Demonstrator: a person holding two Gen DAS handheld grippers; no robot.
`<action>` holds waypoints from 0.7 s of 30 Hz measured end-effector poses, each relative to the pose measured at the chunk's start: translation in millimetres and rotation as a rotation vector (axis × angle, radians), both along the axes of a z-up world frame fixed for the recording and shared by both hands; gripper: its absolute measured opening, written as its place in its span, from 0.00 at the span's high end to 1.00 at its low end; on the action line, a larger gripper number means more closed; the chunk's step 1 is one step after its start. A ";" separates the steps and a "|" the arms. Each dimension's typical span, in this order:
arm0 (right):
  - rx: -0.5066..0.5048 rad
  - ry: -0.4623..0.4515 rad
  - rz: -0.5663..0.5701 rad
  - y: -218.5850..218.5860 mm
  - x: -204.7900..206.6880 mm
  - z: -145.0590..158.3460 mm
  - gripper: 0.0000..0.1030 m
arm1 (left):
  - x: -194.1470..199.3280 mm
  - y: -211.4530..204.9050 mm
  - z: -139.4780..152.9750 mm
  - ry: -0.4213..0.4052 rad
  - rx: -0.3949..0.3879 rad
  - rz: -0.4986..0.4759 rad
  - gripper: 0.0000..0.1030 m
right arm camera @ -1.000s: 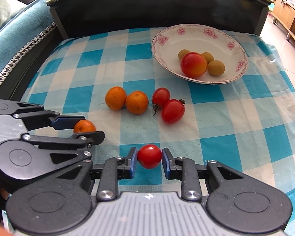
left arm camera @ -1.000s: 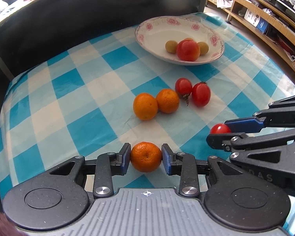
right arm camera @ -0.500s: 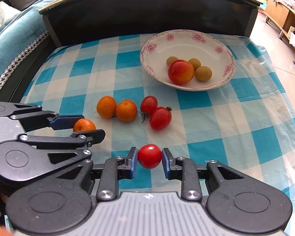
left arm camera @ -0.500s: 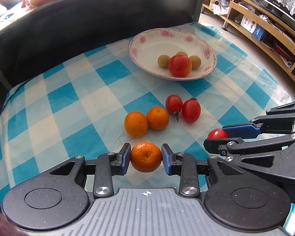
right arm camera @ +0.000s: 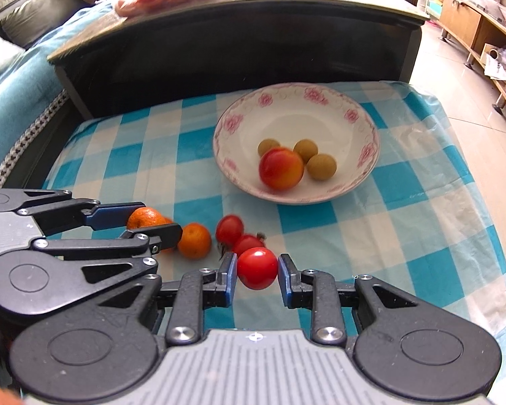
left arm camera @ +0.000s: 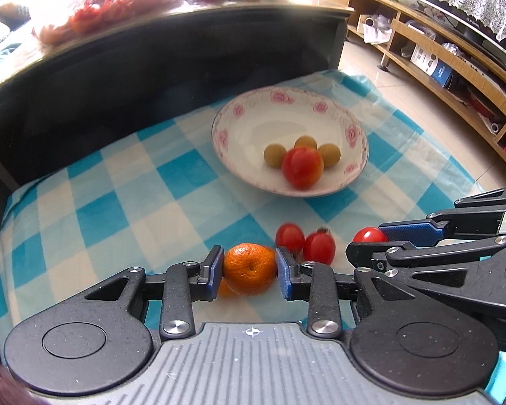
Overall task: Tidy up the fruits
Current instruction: 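Carry the held cherry tomato and tangerine over the white floral bowl, then lower the tangerine into the bowl and open the left tool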
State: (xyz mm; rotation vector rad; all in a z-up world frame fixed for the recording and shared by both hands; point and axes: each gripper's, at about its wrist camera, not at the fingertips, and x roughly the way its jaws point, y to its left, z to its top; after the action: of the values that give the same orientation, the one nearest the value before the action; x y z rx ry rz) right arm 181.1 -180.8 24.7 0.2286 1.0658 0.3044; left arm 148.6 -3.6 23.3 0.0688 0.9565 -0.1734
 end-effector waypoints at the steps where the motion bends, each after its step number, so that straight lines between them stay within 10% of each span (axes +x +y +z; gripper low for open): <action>1: 0.002 0.000 -0.003 -1.7 2.6 0.5 0.70 | 3.0 -0.4 0.8 0.000 -0.006 -0.001 0.61; 21: -0.023 0.002 -0.048 -22.8 67.0 -11.6 0.70 | 72.7 -14.1 -2.8 -0.002 -0.012 0.004 0.61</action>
State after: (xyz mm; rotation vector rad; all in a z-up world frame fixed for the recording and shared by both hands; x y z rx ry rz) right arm 248.1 -203.6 13.1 0.2334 1.0636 0.2486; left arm 221.3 -17.7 20.5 0.0558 0.9535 -0.1759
